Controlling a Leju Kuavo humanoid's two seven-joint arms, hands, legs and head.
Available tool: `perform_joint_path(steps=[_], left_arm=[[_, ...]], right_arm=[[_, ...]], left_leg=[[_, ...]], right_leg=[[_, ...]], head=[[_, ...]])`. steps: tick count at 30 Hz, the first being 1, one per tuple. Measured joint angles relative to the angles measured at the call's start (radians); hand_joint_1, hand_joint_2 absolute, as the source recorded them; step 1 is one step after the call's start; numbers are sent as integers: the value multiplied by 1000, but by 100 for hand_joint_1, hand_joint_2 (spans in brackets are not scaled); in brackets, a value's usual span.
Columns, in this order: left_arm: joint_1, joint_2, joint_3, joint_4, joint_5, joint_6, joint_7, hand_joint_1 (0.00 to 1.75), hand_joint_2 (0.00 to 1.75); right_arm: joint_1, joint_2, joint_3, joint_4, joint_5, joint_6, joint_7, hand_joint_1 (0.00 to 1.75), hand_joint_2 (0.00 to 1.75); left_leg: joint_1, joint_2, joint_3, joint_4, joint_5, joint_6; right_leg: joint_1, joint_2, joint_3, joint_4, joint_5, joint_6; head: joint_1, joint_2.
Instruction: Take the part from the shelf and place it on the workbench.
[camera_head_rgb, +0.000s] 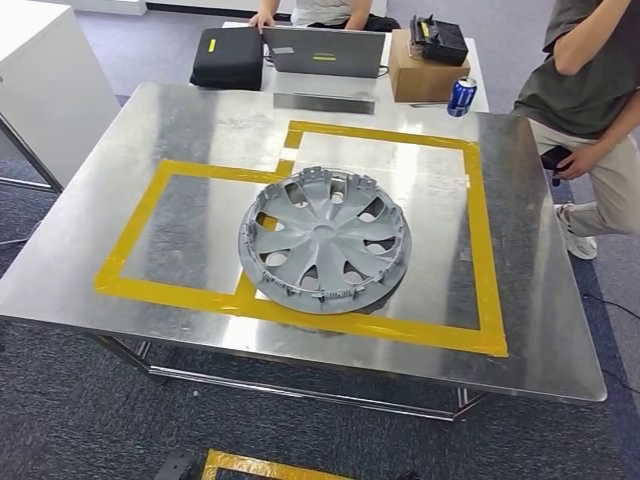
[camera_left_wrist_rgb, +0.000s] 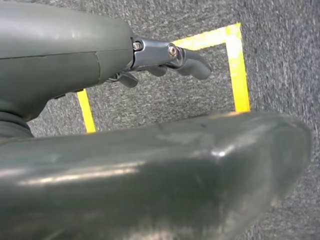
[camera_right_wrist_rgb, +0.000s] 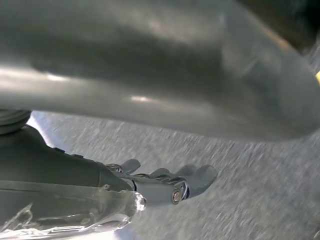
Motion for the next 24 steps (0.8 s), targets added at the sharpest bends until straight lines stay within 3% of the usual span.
perform_joint_path(steps=[1, 2, 3, 4, 6, 7, 8, 9, 11, 12, 14, 16, 17, 18, 19, 21, 22, 24], left_arm=[[0, 1, -1, 0, 7, 0, 1, 0, 0], [1, 1, -1, 0, 17, -1, 1, 0, 0], [1, 0, 0, 0, 30, 3, 5, 0, 0], [1, -4, 3, 0, 45, 11, 12, 0, 0], [1, -15, 14, 0, 67, 34, 39, 0, 0], [1, -24, 19, 0, 67, 43, 53, 0, 0], [1, -30, 22, 1, 61, 46, 64, 0, 0], [1, -37, 22, 2, 52, 47, 72, 0, 0], [1, -48, 22, 3, 41, 47, 79, 0, 0], [1, -52, 22, 4, 39, 48, 81, 0, 0], [0, -58, 23, 4, 47, 52, 79, 0, 0], [-2, -60, 26, 4, 66, 63, 76, 0, 0], [-2, -61, 29, 4, 75, 71, 74, 0, 0], [-2, -61, 32, 4, 80, 81, 71, 0, 0], [-2, -61, 35, 4, 83, 89, 67, 0, 0], [-4, -61, 40, 4, 83, 99, 51, 0, 0], [-7, -61, 42, 4, 82, 100, 42, 0, 0], [-13, -61, 42, 4, 75, 94, 28, 0, 0]], right_arm=[[0, 0, 4, 6, -11, 2, -19, 0, 0], [1, 0, 6, 11, -22, 2, -34, 0, 0], [1, 0, 7, 14, -36, 0, -40, 0, 0], [2, -1, 6, 17, -48, -4, -27, 0, 0], [0, -4, 4, 22, -56, -7, 69, 0, 0], [-1, -6, 4, 26, -52, 3, 138, 0, 0], [-1, -8, 4, 30, -44, 19, 202, 0, 0], [0, -10, 4, 33, -38, 38, 251, 0, 0], [4, -15, 3, 36, -32, 65, 293, 0, 0], [4, -16, 3, 36, -36, 71, 293, 0, 0], [5, -16, -9, 37, -82, 63, 253, 0, 0], [6, -15, -39, 37, -152, 22, 172, 0, 0], [6, -15, -55, 37, -174, -6, 133, 0, 0], [6, -14, -67, 37, -183, -32, 101, 0, 0], [5, -14, -75, 37, -186, -52, 76, 0, 0], [1, -14, -88, 37, -186, -75, 36, 0, 0], [0, -14, -93, 37, -184, -78, 21, 0, 0], [-2, -14, -98, 39, -187, -50, 16, 0, 0]], left_leg=[[1, 1, -3, 0, 2, -2], [3, 2, -5, 0, 4, -6], [6, 2, -9, 1, 7, -11], [12, 2, -12, 3, 9, -18], [21, 1, -22, 13, 11, -37], [21, -1, -26, 19, 11, -47], [20, -2, -30, 26, 12, -55], [19, -4, -33, 30, 16, -63], [22, -5, -42, 35, 20, -75], [24, -4, -52, 46, 7, -79], [24, 0, -87, 126, -66, -80], [18, 1, -132, 264, -156, -76], [15, 1, -142, 314, -178, -73], [12, 1, -137, 334, -179, -68], [8, 1, -113, 317, -163, -61], [0, 1, -15, 198, -123, -43], [-5, 1, 38, 123, -116, -36], [-13, 0, 93, 35, -118, -29]], right_leg=[[-6, 0, -20, 64, -31, 5], [-12, -1, -29, 103, -45, 11], [-18, -1, -21, 105, -40, 18], [-24, -2, 8, 64, -17, 26], [-37, 0, 98, -76, 30, 47], [-40, 5, 126, -121, 44, 48], [-42, 10, 137, -143, 45, 44], [-39, 16, 131, -136, 42, 33], [-39, 18, 111, -127, 45, 5], [-38, 17, 102, -123, 51, -7], [-34, 14, 82, -122, 67, -27], [-27, 8, 59, -122, 84, -37], [-23, 6, 47, -122, 93, -40], [-19, 4, 35, -122, 101, -41], [-15, 3, 23, -122, 111, -41], [-10, 3, 2, -121, 130, -38], [-7, 3, -6, -121, 140, -34], [-5, 2, -16, -125, 161, -25]], head=[[0, 0], [0, 0], [0, 0], [0, 0], [2, 0], [2, 0], [1, 0], [-1, 0], [-6, 0], [-8, 0], [-14, 0], [-18, 0], [-19, 0], [-19, 0], [-18, 0], [-19, 0], [-19, 0], [-20, 0]])
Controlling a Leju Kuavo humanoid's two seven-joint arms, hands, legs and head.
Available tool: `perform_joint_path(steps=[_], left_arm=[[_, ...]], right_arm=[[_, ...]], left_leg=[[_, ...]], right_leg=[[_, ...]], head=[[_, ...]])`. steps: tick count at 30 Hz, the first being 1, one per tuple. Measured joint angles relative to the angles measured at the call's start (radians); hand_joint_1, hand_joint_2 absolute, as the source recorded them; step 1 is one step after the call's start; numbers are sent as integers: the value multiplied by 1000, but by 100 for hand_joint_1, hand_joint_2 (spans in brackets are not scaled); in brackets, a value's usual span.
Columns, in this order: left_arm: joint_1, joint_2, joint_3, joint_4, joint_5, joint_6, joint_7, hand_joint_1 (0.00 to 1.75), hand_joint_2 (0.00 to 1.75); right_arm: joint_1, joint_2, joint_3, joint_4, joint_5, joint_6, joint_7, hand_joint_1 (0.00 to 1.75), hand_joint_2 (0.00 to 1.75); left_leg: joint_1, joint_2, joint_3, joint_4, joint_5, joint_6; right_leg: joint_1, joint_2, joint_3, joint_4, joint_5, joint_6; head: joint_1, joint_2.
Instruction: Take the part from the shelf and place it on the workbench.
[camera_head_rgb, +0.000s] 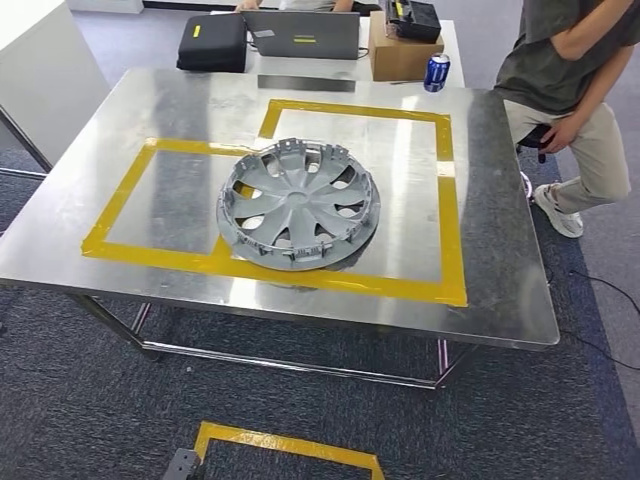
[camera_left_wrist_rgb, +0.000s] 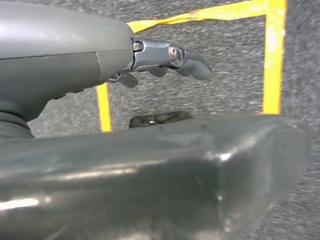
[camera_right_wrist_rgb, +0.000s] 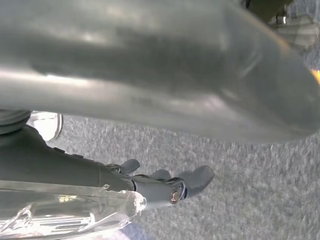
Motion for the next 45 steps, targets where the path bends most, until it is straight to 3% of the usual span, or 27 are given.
perform_joint_path(steps=[2, 3, 4, 6, 8, 9, 11, 12, 14, 16, 18, 19, 21, 23, 24, 25, 26, 28, 30, 33, 35, 37, 38, 39, 41, 43, 45], left_arm=[[0, 4, -3, 0, -21, -29, -5, 0, 0], [2, 10, -6, 0, -34, -52, -5, 0, 0], [4, 17, -9, 0, -45, -72, -4, 0, 0], [6, 31, -16, 0, -51, -90, -3, 0, 0], [6, 33, -19, 0, -36, -68, -4, 0, 0], [7, 29, -19, 0, -26, -52, -5, 0, 0], [7, 19, -18, 0, -14, -29, -7, 0, 0], [7, 14, -18, 0, -13, -25, -8, 0, 0], [6, 7, -18, 0, -11, -21, -9, 0, 0], [4, 4, -13, 0, 15, -23, -19, 0, 0], [3, 6, 12, 0, 81, -50, -52, 0, 0], [3, 10, 29, 0, 108, -72, -70, 0, 0], [6, 26, 52, 0, 113, -105, -88, 0, 0], [9, 42, 54, 0, 77, -105, -85, 0, 0], [9, 49, 54, 0, 63, -98, -84, 0, 0], [9, 54, 54, 0, 54, -89, -84, 0, 0], [9, 58, 54, 0, 49, -83, -86, 0, 0], [7, 64, 54, 0, 61, -79, -91, 0, 0], [2, 65, 56, 0, 76, -79, -83, 0, 0], [5, 67, 57, 0, 65, -67, -61, 0, 0], [9, 69, 57, 0, 60, -62, -48, 0, 0], [9, 70, 57, 0, 58, -54, -32, 0, 0], [9, 70, 57, 0, 57, -51, -26, 0, 0], [9, 70, 57, 0, 56, -48, -21, 0, 0], [9, 70, 57, 0, 55, -45, -19, 0, 0], [9, 69, 56, 0, 48, -47, -27, 0, 0], [9, 68, 53, 0, 38, -50, -43, 0, 0]], right_arm=[[-4, 0, -14, 3, -30, 106, 40, 0, 0], [-4, 0, -25, 5, -46, 183, 66, 0, 0], [-3, 0, -36, 6, -54, 260, 85, 0, 0], [1, 0, -46, 8, -53, 348, 105, 0, 0], [2, 0, -47, 8, -47, 315, 122, 0, 0], [2, 1, -47, 8, -45, 279, 130, 0, 0], [2, 0, -48, 8, -42, 232, 139, 0, 0], [0, -2, -49, 8, -42, 223, 140, 0, 0], [-6, -6, -51, 6, -43, 211, 140, 0, 0], [-10, -7, -54, 6, -47, 195, 139, 0, 0], [-8, -6, -60, 7, -55, 189, 138, 0, 0], [-7, -6, -63, 7, -58, 192, 138, 0, 0], [-7, -5, -69, 8, -59, 196, 136, 0, 0], [-6, -5, -72, 8, -59, 197, 130, 0, 0], [-5, -5, -73, 8, -60, 199, 127, 0, 0], [-5, -5, -74, 8, -62, 204, 124, 0, 0], [-6, -5, -75, 8, -64, 210, 123, 0, 0], [-7, -6, -77, 8, -64, 220, 117, 0, 0], [-8, -6, -78, 7, -59, 215, 97, 0, 0], [-3, -6, -78, 7, -54, 201, 70, 0, 0], [3, -6, -78, 7, -52, 197, 63, 0, 0], [5, -6, -79, 7, -47, 195, 61, 0, 0], [5, -6, -79, 7, -45, 194, 61, 0, 0], [4, -6, -79, 7, -43, 194, 63, 0, 0], [4, -6, -79, 7, -41, 190, 68, 0, 0], [3, -6, -79, 7, -43, 185, 77, 0, 0], [-2, -6, -80, 7, -47, 184, 81, 0, 0]], left_leg=[[-2, 1, -8, -11, 12, 5], [-1, 3, -14, -12, 20, 12], [0, 6, -21, -14, 30, 20], [0, 9, -40, -15, 50, 31], [-4, 11, -64, -13, 69, 34], [-7, 12, -77, -12, 79, 35], [-12, 13, -99, -11, 96, 35], [-12, 13, -107, -10, 103, 33], [-14, 14, -119, -8, 117, 26], [-12, 17, -126, -8, 132, 16], [-11, 16, -133, -7, 137, 4], [-11, 15, -142, 6, 119, -2], [-6, 13, -176, 92, 35, -14], [1, 13, -214, 226, -43, -25], [3, 13, -220, 269, -53, -29], [6, 13, -210, 278, -39, -33], [8, 13, -181, 250, -9, -36], [15, 12, -80, 115, 36, -46], [16, 8, -9, -1, 34, -39], [9, 8, -14, -23, 35, -10], [8, 12, -33, -22, 53, 12], [5, 13, -57, -21, 74, 25], [2, 14, -70, -20, 84, 27], [-1, 14, -84, -19, 95, 28], [-7, 15, -110, -18, 115, 29], [-12, 14, -130, -16, 134, 27], [-14, 14, -142, -15, 152, 21]], right_leg=[[-2, -1, -3, -9, 19, 11], [-3, -2, -8, -6, 11, 16], [-4, -2, -16, 14, -15, 21], [-4, -3, -45, 117, -110, 28], [-4, -3, -68, 245, -181, 30], [-3, -3, -61, 274, -186, 29], [0, -3, 9, 218, -147, 21], [4, -3, 65, 146, -128, 13], [12, -3, 163, 4, -122, -2], [18, -2, 194, -53, -128, -9], [17, -5, 181, -58, -112, -18], [14, -6, 173, -61, -102, -25], [8, -10, 154, -64, -81, -35], [7, -10, 126, -62, -61, -35], [6, -11, 112, -61, -51, -33], [5, -11, 98, -59, -41, -30], [2, -12, 84, -56, -32, -26], [-3, -11, 58, -44, -18, -15], [-2, -11, 40, -35, -3, -2], [-5, -12, 30, -35, 16, 14], [-8, -12, 10, 5, -36, 23], [-7, -12, -24, 128, -143, 27], [-6, -12, -37, 198, -184, 27], [-5, -12, -40, 250, -203, 25], [-1, -11, 6, 248, -175, 16], [7, -11, 114, 115, -134, -1], [14, -12, 206, -27, -136, -12]], head=[[-1, 0], [-1, 0], [3, 0], [9, 0], [11, 0], [11, 0], [11, 0], [11, 0], [10, 0], [11, 0], [13, 0], [12, 0], [9, 0], [6, 0], [6, 0], [6, 0], [7, 0], [5, 0], [2, 0], [1, 0], [4, 0], [8, 0], [8, 0], [9, 0], [9, 0], [9, 0], [8, 0]])
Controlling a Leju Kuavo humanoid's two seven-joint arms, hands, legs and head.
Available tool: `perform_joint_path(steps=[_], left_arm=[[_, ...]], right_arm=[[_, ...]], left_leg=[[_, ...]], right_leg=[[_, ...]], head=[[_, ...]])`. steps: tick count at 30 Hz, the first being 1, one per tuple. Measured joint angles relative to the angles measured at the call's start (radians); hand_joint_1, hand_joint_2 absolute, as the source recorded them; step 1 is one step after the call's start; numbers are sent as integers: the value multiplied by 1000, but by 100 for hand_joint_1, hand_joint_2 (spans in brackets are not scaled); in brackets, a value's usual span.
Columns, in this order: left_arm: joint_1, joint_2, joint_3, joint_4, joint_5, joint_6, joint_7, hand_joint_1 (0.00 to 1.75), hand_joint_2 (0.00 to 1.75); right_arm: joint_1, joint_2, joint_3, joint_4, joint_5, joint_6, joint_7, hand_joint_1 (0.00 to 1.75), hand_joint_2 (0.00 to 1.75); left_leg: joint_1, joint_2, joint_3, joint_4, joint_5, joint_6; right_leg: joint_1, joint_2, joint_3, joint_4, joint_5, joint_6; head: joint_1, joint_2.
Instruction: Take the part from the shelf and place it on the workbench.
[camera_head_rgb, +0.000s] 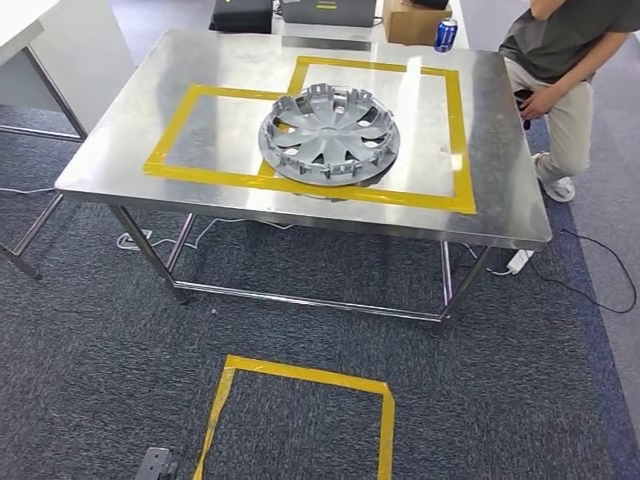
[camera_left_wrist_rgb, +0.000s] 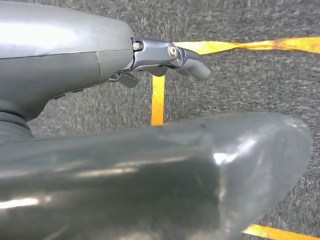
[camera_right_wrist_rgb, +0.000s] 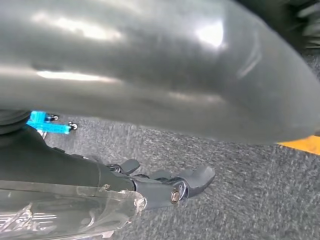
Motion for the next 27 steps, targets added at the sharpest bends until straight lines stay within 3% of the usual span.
perform_joint_path(steps=[2, 4, 5, 6, 8, 9, 10, 11, 12, 13, 15, 16, 17, 19, 20, 21, 23, 24, 25, 26, 27], left_arm=[[-1, -1, -3, 0, -8, 3, -12, 0, 0], [0, 1, -5, 0, -13, 9, -8, 0, 0], [1, 1, -6, 0, -14, 12, 0, 0, 0], [2, 2, -6, 0, -15, 14, 9, 0, 0], [2, 2, -6, 0, -15, 17, 23, 0, 0], [1, 3, -6, 0, -15, 17, 26, 0, 0], [1, 4, -6, 0, -15, 17, 28, 0, 0], [0, 6, -6, 0, -15, 17, 31, 0, 0], [0, 7, -6, 0, -15, 18, 35, 0, 0], [-1, 8, -6, 0, -15, 18, 39, 0, 0], [-6, 7, -6, 0, -15, 17, 46, 0, 0], [-9, 6, -7, 0, -16, 16, 47, 0, 0], [-10, 6, -8, 0, -16, 13, 47, 0, 0], [-7, 6, -11, 0, -19, 8, 41, 0, 0], [-5, 6, -13, 0, -23, 6, 35, 0, 0], [-3, 7, -15, 0, -27, 5, 29, 0, 0], [-3, 8, -20, 0, -33, 3, 19, 0, 0], [-3, 8, -22, 0, -35, 2, 16, 0, 0], [-3, 8, -25, 0, -35, 2, 14, 0, 0], [-3, 8, -26, 0, -35, 2, 13, 0, 0], [-3, 7, -27, 0, -35, 2, 12, 0, 0]], right_arm=[[-2, 0, -1, 0, -5, 1, -2, 0, 0], [-1, 1, -2, 1, -7, 1, -4, 0, 0], [-1, 2, -2, 1, -7, 1, -4, 0, 0], [-2, 2, -3, 1, -6, 0, -3, 0, 0], [-3, 2, -4, 1, -5, -2, -1, 0, 0], [-3, 2, -4, 1, -5, -2, -1, 0, 0], [-3, 2, -4, 1, -4, -2, -1, 0, 0], [-4, 2, -5, 1, -3, -2, -1, 0, 0], [-4, 3, -5, 1, -1, -2, -2, 0, 0], [-5, 3, -5, 1, 2, -2, -3, 0, 0], [-7, 4, -5, 0, 8, -1, -4, 0, 0], [-8, 5, -5, 0, 10, -1, -4, 0, 0], [-8, 5, -5, 0, 12, -1, -4, 0, 0], [-3, 5, -5, 0, 13, 0, -5, 0, 0], [0, 5, -5, 0, 13, 0, -5, 0, 0], [2, 5, -5, 0, 14, 0, -6, 0, 0], [3, 6, -5, 0, 14, 0, -7, 0, 0], [1, 6, -5, 0, 15, 0, -8, 0, 0], [0, 6, -5, 0, 15, 1, -8, 0, 0], [-1, 6, -5, 0, 15, 1, -8, 0, 0], [-2, 6, -5, 0, 15, 1, -9, 0, 0]], left_leg=[[2, 1, -6, -1, 19, -10], [5, 1, -16, 5, 12, -22], [7, 0, -26, 26, -19, -28], [9, -1, -42, 70, -70, -33], [13, -2, -78, 201, -173, -44], [16, -2, -88, 262, -195, -48], [17, -2, -85, 298, -190, -52], [19, -2, -68, 302, -165, -55], [22, -2, -33, 273, -134, -57], [25, -2, 19, 215, -115, -61], [29, -4, 128, 65, -123, -58], [29, -5, 158, 15, -136, -52], [26, -5, 168, -10, -142, -43], [25, -3, 150, -8, -130, -24], [25, -1, 139, -7, -120, -14], [25, 1, 126, -7, -107, -7], [22, 1, 96, -6, -81, 1], [19, 1, 79, -5, -67, 3], [17, 1, 61, -4, -53, 3], [15, 1, 44, -3, -40, 2], [14, 1, 28, -2, -28, 0]], right_leg=[[5, 0, 18, -47, -5, -2], [2, -2, -1, -47, 14, -12], [0, -3, -12, -49, 27, -18], [-3, -4, -24, -50, 40, -23], [-3, -4, -54, -47, 66, -26], [-3, -5, -71, -44, 78, -24], [-4, -6, -89, -40, 90, -22], [-5, -6, -108, -34, 101, -20], [-7, -7, -127, -28, 111, -16], [-8, -6, -144, -21, 121, -12], [-8, -5, -172, -5, 139, 0], [-7, -4, -180, -2, 150, 6], [-7, -5, -186, -2, 161, 12], [-12, -4, -195, -2, 165, 23], [-14, -4, -204, 14, 139, 28], [-15, -3, -217, 51, 93, 32], [-15, -3, -246, 181, -17, 37], [-15, -3, -254, 248, -49, 38], [-14, -3, -250, 292, -53, 36], [-14, -3, -232, 305, -35, 34], [-12, -3, -194, 281, -4, 30]], head=[[1, 0], [3, 0], [1, 0], [-1, 0], [-6, 0], [-6, 0], [-7, 0], [-7, 0], [-7, 0], [-7, 0], [-9, 0], [-9, 0], [-10, 0], [-10, 0], [-9, 0], [-6, 0], [0, 0], [1, 0], [2, 0], [2, 0], [2, 0]])
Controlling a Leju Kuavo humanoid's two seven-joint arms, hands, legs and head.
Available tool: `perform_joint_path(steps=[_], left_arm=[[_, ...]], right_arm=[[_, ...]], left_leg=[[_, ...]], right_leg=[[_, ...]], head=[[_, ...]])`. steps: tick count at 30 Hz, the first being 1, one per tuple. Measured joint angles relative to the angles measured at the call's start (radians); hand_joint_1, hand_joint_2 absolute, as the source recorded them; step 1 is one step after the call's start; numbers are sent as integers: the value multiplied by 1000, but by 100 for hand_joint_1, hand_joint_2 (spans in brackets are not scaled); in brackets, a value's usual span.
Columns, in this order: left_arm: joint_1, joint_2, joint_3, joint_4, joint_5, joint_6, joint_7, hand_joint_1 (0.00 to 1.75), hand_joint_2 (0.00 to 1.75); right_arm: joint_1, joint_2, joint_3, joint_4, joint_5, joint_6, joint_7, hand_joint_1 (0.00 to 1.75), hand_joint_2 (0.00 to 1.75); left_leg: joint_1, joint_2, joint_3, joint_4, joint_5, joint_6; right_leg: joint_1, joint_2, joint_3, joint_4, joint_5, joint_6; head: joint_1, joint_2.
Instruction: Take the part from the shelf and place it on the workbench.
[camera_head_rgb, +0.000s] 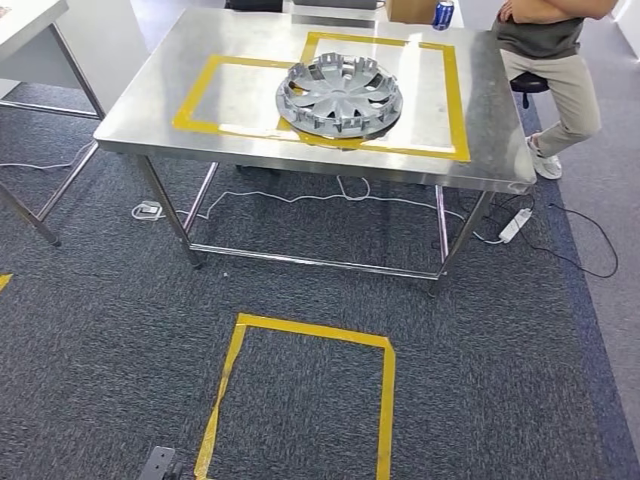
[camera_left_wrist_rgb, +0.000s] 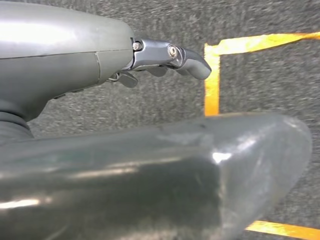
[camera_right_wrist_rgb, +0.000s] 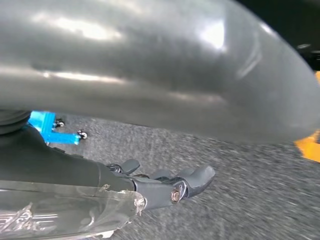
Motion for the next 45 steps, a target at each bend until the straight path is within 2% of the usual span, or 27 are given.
perform_joint_path(steps=[1, 3, 5, 7, 8, 10, 12, 13, 14, 15, 17, 19, 20, 22, 24, 27, 28, 30, 31, 32, 34, 35, 38, 39, 41, 43, 45], left_arm=[[0, 0, -1, 0, 0, 0, -1, 0, 0], [-1, 0, -3, 0, 0, 0, -2, 0, 0], [-1, -1, -3, 0, 0, 0, -3, 0, 0], [1, 0, -3, 0, 0, 0, -3, 0, 0], [2, 0, -3, 0, 0, 0, -3, 0, 0], [5, 0, -3, 0, 0, 0, -3, 0, 0], [4, 0, -3, 0, 0, -1, -3, 0, 0], [3, -1, -3, 0, -1, -1, -2, 0, 0], [3, 0, -3, 0, -1, -1, -1, 0, 0], [2, 0, -3, 0, -1, -1, 4, 0, 0], [0, 0, -3, 0, 0, 0, 18, 0, 0], [-5, -1, -3, 0, 2, -1, 32, 0, 0], [-8, -1, -3, 0, 4, -2, 37, 0, 0], [-7, -2, -3, 0, 7, -4, 47, 0, 0], [-4, -3, -3, 0, 7, 3, 61, 0, 0], [-4, -1, -2, 0, 19, 32, 80, 0, 0], [-4, -1, -1, 0, 28, 32, 79, 0, 0], [-3, -1, 1, 0, 40, 21, 69, 0, 0], [-3, -2, 1, 0, 40, 17, 67, 0, 0], [-3, -4, 1, 0, 37, 17, 69, 0, 0], [-2, -7, 1, 0, 27, 18, 87, 0, 0], [-2, -8, 1, 0, 22, 19, 98, 0, 0], [-4, -9, 1, 0, 19, 24, 121, 0, 0], [-4, -9, 1, 0, 22, 26, 126, 0, 0], [-2, -7, 3, 0, 29, 28, 136, 0, 0], [0, -5, 6, 0, 34, 27, 145, 0, 0], [0, -1, 8, 0, 36, 27, 150, 0, 0]], right_arm=[[-1, 0, 0, 0, 0, 0, 0, 0, 0], [-6, 0, 0, 0, 0, 0, -2, 0, 0], [-10, 0, 0, 0, 0, 1, -3, 0, 0], [-8, 1, 0, 0, 0, 1, -3, 0, 0], [-8, 1, 0, 1, 0, 1, -2, 0, 0], [-7, 2, 0, 1, 0, 1, -2, 0, 0], [-7, 2, 0, 1, 1, 1, -1, 0, 0], [-7, 2, 0, 1, 4, 1, 0, 0, 0], [-7, 2, 0, 1, 8, 1, 1, 0, 0], [-7, 2, 0, 1, 12, 1, 4, 0, 0], [-7, 3, 0, 1, 19, 2, 7, 0, 0], [-9, 3, 1, 1, 25, 2, 7, 0, 0], [-9, 3, 1, 1, 27, 2, 7, 0, 0], [-6, 3, 3, 1, 30, 3, 6, 0, 0], [-1, 3, 6, 1, 36, 6, 6, 0, 0], [0, 3, 11, 1, 46, 7, -5, 0, 0], [-1, 3, 14, 1, 49, 6, -10, 0, 0], [-2, 4, 17, 1, 52, 2, -16, 0, 0], [-2, 4, 17, 1, 52, -1, -16, 0, 0], [-2, 4, 18, 1, 50, -4, -18, 0, 0], [-6, 4, 18, 1, 43, -8, -29, 0, 0], [-7, 3, 18, 1, 40, -10, -37, 0, 0], [-3, 3, 17, 1, 41, -9, -35, 0, 0], [-1, 2, 17, 1, 44, -7, -27, 0, 0], [1, 1, 17, 1, 50, -5, -16, 0, 0], [2, 1, 18, 1, 54, -5, -14, 0, 0], [5, 1, 18, 1, 57, -5, -13, 0, 0]], left_leg=[[-1, 0, -14, 1, 12, -2], [-3, -1, -35, 4, 35, -10], [-2, 0, -44, 3, 57, -20], [1, 0, -52, 4, 66, -31], [2, -1, -59, 16, 45, -37], [3, -2, -86, 96, -55, -47], [4, -2, -113, 228, -145, -53], [4, -2, -117, 279, -152, -55], [4, -2, -108, 304, -135, -56], [6, -2, -83, 297, -104, -57], [8, -2, 15, 190, -67, -57], [8, -4, 110, 50, -94, -48], [6, -4, 131, 10, -108, -40], [3, -3, 120, -3, -101, -20], [4, 0, 100, -3, -83, -3], [4, 3, 60, -3, -51, 8], [4, 7, 45, -3, -39, 8], [3, 17, 18, -1, -17, 5], [3, 23, 7, 1, -8, 3], [2, 28, -2, 3, 0, -1], [0, 40, -10, 7, 11, -11], [-1, 47, -10, 8, 16, -17], [3, 57, -13, 14, 15, -36], [4, 46, -22, 36, -8, -42], [5, 16, -64, 144, -92, -51], [6, 5, -110, 274, -158, -53], [5, 2, -102, 292, -146, -51]], right_leg=[[1, 0, 55, -58, 22, -5], [6, 1, 181, -225, 13, -14], [11, 2, 235, -320, -15, -18], [12, 1, 218, -325, -2, -30], [11, 0, 206, -324, 9, -39], [8, -3, 178, -324, 36, -54], [8, -3, 147, -322, 63, -57], [8, -3, 130, -320, 77, -56], [8, -4, 110, -315, 89, -54], [8, -4, 89, -309, 101, -52], [8, -3, 53, -294, 120, -45], [11, -2, 28, -281, 139, -35], [11, -3, 20, -279, 150, -29], [8, -2, 11, -280, 168, -17], [4, 0, -6, -247, 124, -6], [1, 0, -54, -70, -14, 6], [1, 0, -62, -13, -29, 8], [1, -1, -37, 18, 10, 8], [1, -5, 3, -20, 42, 6], [2, -18, 58, -90, 54, 4], [8, -45, 164, -245, 31, -5], [12, -53, 189, -291, 12, -12], [14, -34, 183, -309, 15, -39], [12, -27, 177, -310, 23, -47], [11, -11, 162, -311, 40, -59], [13, 9, 145, -309, 55, -63], [13, 31, 132, -307, 65, -60]], head=[[0, 0], [-1, 0], [-1, 0], [1, 0], [1, 0], [-2, 0], [-6, 0], [-5, 0], [-6, 0], [-6, 0], [-6, 0], [-6, 0], [-6, 0], [-6, 0], [-2, 0], [6, 0], [6, 0], [6, 0], [6, 0], [6, 0], [5, 0], [5, 0], [8, 0], [6, 0], [2, 0], [1, 0], [1, 0]])
